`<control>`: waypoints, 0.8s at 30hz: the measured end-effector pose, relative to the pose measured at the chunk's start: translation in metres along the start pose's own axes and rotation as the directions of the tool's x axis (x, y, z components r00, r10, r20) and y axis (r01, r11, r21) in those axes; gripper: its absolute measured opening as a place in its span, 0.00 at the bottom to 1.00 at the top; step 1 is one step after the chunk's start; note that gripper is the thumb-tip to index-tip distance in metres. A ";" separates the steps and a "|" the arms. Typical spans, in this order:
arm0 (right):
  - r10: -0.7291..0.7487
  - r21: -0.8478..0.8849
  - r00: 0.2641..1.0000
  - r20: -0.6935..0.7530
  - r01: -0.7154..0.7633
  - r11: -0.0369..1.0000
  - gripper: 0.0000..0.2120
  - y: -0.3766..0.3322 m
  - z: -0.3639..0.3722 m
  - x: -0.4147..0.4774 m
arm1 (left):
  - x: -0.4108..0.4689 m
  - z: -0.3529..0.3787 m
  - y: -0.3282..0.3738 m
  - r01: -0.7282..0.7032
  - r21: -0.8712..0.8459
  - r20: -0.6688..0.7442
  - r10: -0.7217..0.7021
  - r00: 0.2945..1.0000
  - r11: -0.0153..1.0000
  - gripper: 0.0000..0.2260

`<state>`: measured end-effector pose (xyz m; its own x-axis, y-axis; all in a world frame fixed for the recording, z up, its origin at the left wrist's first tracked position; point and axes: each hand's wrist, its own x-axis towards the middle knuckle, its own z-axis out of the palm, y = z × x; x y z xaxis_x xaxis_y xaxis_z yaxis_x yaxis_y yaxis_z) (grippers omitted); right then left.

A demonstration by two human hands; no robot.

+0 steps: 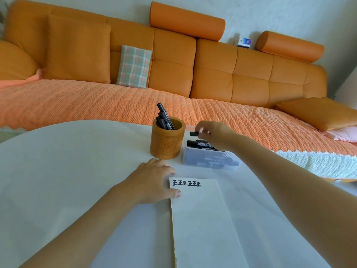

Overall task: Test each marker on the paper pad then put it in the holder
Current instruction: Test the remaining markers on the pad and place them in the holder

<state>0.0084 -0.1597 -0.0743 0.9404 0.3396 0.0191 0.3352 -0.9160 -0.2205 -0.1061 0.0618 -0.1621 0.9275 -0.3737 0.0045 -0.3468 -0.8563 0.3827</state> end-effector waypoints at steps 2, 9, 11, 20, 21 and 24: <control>-0.085 -0.043 0.986 -0.141 0.080 0.996 0.11 -0.007 -0.007 -0.015 | -0.001 -0.002 0.003 -0.016 -0.044 -0.108 0.012 0.994 0.999 0.27; -0.169 0.128 0.980 -0.108 0.182 0.975 0.06 -0.027 0.011 -0.089 | -0.003 -0.011 0.029 -0.216 -0.252 -0.475 0.074 0.877 0.943 0.22; -0.168 0.180 0.984 -0.066 0.177 0.968 0.08 -0.026 0.022 -0.103 | -0.002 -0.008 0.032 -0.219 -0.202 -0.481 0.098 0.871 0.955 0.20; 0.071 0.514 0.996 -0.061 -0.030 0.858 0.10 0.013 0.046 -0.111 | 0.004 0.006 0.027 -0.122 -0.322 -0.479 -0.050 0.876 0.939 0.06; 0.099 0.635 0.995 -0.032 -0.056 0.770 0.08 0.014 0.047 -0.111 | 0.005 0.007 0.026 -0.111 -0.348 -0.473 -0.073 0.878 0.931 0.06; 0.141 0.910 0.990 0.011 -0.068 0.408 0.04 0.008 0.048 -0.110 | 0.007 0.007 0.026 -0.095 -0.365 -0.433 -0.079 0.898 0.926 0.05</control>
<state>-0.0951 -0.1942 -0.1252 0.9776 0.2091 -0.0227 0.0206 -0.2023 -0.9791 -0.1099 0.0339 -0.1586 0.9205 -0.1135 0.3739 -0.3582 -0.6278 0.6911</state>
